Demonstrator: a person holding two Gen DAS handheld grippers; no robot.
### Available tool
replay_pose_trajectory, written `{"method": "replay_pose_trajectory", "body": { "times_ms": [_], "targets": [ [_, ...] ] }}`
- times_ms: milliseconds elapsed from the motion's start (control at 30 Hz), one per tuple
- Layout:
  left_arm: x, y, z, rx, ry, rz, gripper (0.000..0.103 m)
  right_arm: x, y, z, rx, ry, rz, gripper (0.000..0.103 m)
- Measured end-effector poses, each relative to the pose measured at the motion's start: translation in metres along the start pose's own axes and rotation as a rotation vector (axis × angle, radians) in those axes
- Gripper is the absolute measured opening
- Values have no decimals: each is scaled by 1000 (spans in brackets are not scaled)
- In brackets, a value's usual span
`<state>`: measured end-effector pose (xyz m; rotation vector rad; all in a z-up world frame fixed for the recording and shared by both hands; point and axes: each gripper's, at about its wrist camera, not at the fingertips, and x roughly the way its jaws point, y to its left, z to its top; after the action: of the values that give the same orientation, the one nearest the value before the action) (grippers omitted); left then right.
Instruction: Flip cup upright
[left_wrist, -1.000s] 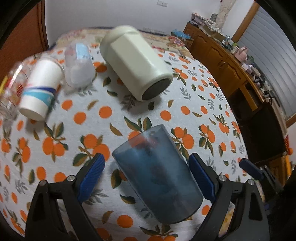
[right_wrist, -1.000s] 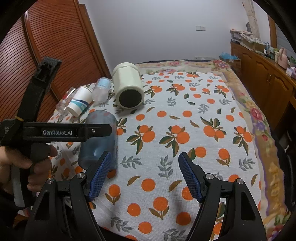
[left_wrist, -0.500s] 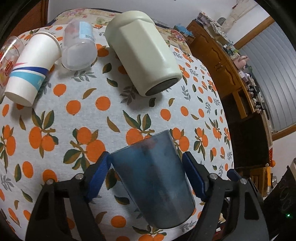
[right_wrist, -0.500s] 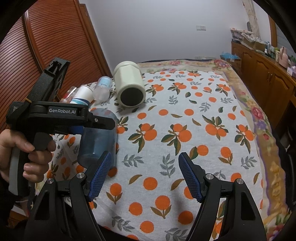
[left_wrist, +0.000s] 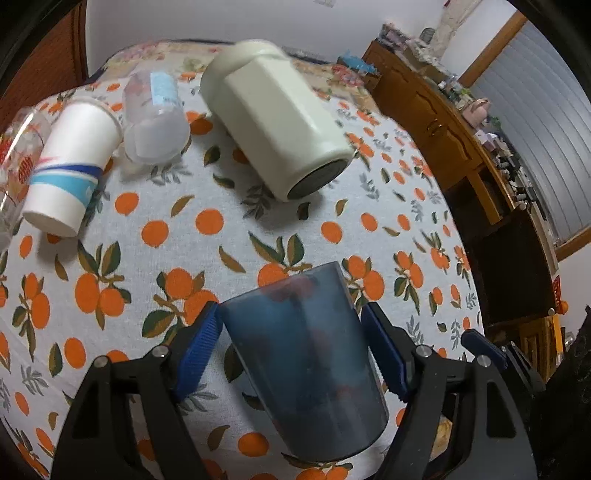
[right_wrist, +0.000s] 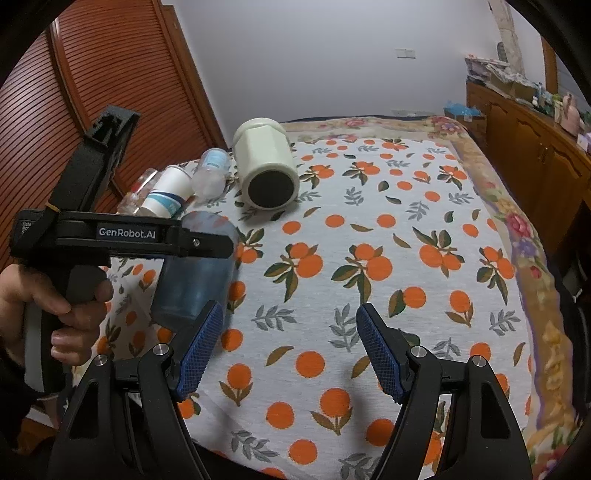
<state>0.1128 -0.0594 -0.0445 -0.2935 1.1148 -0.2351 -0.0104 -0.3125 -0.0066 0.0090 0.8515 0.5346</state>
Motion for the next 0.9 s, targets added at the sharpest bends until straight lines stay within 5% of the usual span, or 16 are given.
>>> {"method": "replay_pose_trajectory", "body": {
  "times_ms": [500,767,900],
  "targets": [
    [-47,-39,-27,335,-325,171,71,-1,-11,-3,36,-3,-6,77],
    [-42,-46,-31,379,-359,185,69,-1,-14,-3,50,-7,-11,77],
    [-39,-47,-26,393,-361,134,69,-3,-15,-2,47,-12,-17,77]
  ]
}}
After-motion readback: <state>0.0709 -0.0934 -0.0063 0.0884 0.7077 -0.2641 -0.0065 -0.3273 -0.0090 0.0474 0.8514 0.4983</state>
